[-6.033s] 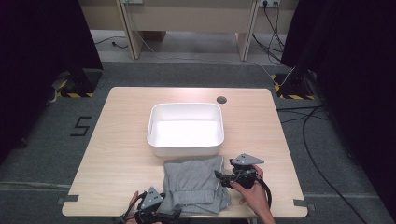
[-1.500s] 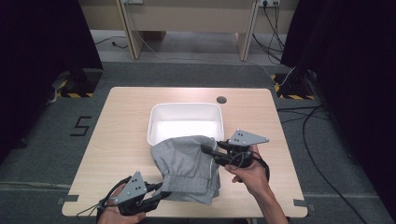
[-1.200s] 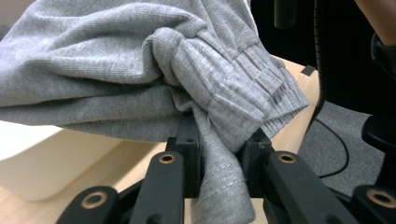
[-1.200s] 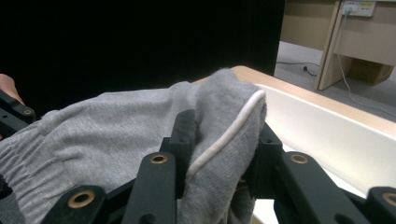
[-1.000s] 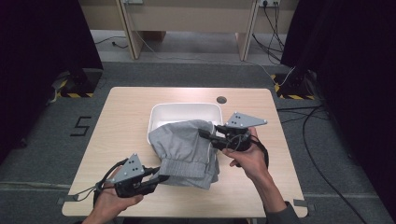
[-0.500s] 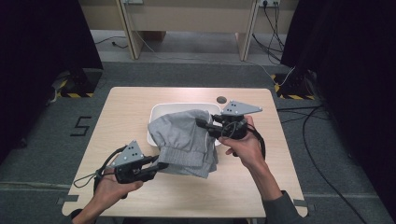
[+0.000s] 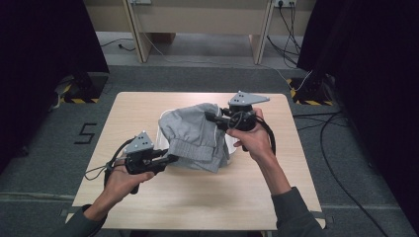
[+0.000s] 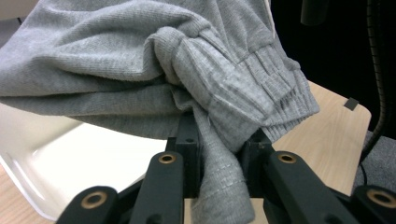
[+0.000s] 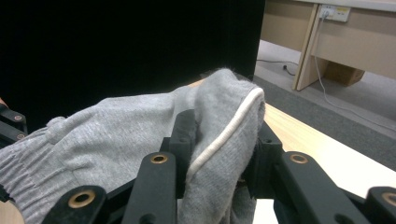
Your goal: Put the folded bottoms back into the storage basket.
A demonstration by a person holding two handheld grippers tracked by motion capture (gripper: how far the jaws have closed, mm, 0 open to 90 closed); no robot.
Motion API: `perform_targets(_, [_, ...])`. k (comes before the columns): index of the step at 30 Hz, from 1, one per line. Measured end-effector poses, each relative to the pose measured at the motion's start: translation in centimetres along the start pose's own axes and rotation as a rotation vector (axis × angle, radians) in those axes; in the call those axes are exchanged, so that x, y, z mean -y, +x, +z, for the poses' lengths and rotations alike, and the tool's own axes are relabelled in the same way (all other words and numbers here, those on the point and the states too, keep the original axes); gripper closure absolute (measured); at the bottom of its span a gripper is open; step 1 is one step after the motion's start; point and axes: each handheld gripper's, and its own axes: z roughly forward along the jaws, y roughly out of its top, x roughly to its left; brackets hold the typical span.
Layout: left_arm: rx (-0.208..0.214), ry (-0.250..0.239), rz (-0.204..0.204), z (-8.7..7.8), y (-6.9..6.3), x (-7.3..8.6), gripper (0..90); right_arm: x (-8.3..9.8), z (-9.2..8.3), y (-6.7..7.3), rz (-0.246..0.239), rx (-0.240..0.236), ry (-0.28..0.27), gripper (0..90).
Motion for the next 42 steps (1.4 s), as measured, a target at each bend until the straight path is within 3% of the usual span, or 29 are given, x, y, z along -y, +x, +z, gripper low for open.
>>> perform_targets(17, [-0.037,0.016,-0.031,2.1,2.4,-0.9,73.7,-0.8,2.9,-2.5,0.016,0.020,0.043,69.2])
perform_targets(32, [-0.065,0.044,-0.080,4.9,4.4,-0.2,73.6,0.9,6.0,-5.3,0.079,0.052,0.099,69.2])
perform_targets(42, [-0.081,0.083,-0.100,6.8,5.2,0.9,73.6,2.1,7.5,-6.0,0.095,0.064,0.141,69.2])
